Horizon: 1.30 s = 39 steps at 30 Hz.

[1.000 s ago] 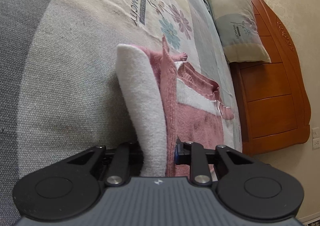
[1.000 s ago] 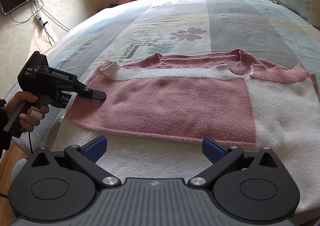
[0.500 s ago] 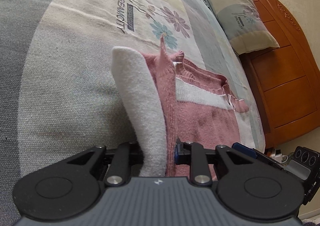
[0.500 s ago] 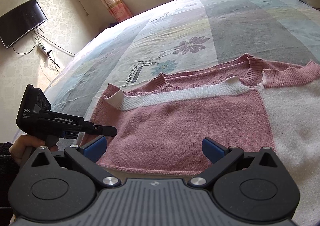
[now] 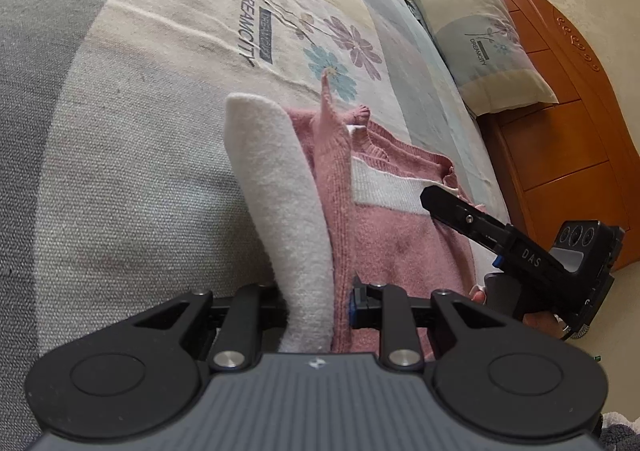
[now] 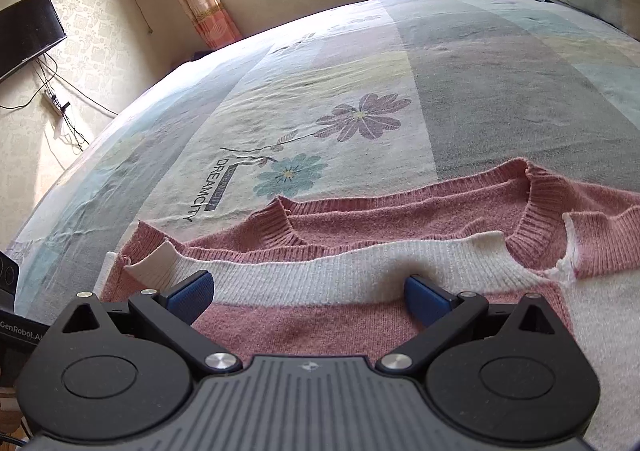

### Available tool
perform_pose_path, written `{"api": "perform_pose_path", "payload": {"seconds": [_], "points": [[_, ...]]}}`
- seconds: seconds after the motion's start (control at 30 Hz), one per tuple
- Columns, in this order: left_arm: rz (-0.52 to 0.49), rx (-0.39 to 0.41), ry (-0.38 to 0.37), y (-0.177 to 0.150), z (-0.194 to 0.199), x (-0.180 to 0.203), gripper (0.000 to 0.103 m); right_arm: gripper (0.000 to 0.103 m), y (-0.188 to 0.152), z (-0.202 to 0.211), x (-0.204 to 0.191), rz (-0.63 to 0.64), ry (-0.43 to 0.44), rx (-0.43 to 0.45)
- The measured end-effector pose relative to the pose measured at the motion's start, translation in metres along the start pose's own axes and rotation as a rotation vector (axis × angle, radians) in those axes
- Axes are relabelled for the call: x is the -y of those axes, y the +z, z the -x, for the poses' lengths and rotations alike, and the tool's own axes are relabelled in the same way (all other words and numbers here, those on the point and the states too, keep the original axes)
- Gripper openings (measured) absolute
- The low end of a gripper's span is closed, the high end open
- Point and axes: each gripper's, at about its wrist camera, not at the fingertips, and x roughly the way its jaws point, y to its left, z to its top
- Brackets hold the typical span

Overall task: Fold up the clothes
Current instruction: 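Lift the white side edge with the left gripper and fold it over the pink front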

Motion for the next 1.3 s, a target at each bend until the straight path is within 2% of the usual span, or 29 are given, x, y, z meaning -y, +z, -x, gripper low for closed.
{"api": "perform_pose_path", "payload": {"seconds": [0.1,0.17,0.27,0.37,0.47,0.6,0.7,1.0,1.3], "points": [[-0.006,-0.002,0.015,0.0,0.0,0.004,0.025,0.103,0.0,0.009,-0.003,-0.005,0.002,-0.014],[-0.014,-0.01,0.033,0.001,-0.001,0.008,0.025,0.103,-0.006,0.031,-0.005,-0.02,0.038,-0.012],[-0.027,-0.023,0.059,0.002,-0.002,0.014,0.025,0.103,-0.025,0.062,-0.007,-0.048,0.085,-0.013],[-0.033,-0.032,0.08,0.004,-0.003,0.017,0.025,0.103,-0.049,0.08,-0.007,-0.055,0.089,-0.033],[-0.029,-0.033,0.088,0.004,-0.003,0.017,0.025,0.103,-0.062,0.088,-0.007,-0.048,0.086,-0.009],[-0.018,-0.03,0.086,0.004,-0.003,0.016,0.025,0.103,-0.057,0.089,-0.009,-0.06,0.121,0.026],[-0.005,-0.031,0.07,0.005,-0.003,0.013,0.025,0.103,-0.057,0.079,-0.009,-0.086,0.07,-0.014],[0.018,-0.047,0.062,0.008,-0.005,0.012,0.025,0.103,-0.098,0.105,-0.013,-0.079,0.065,-0.048],[0.025,-0.038,0.081,0.007,-0.005,0.015,0.026,0.103,-0.099,0.111,-0.012,-0.102,0.056,-0.047]]}}
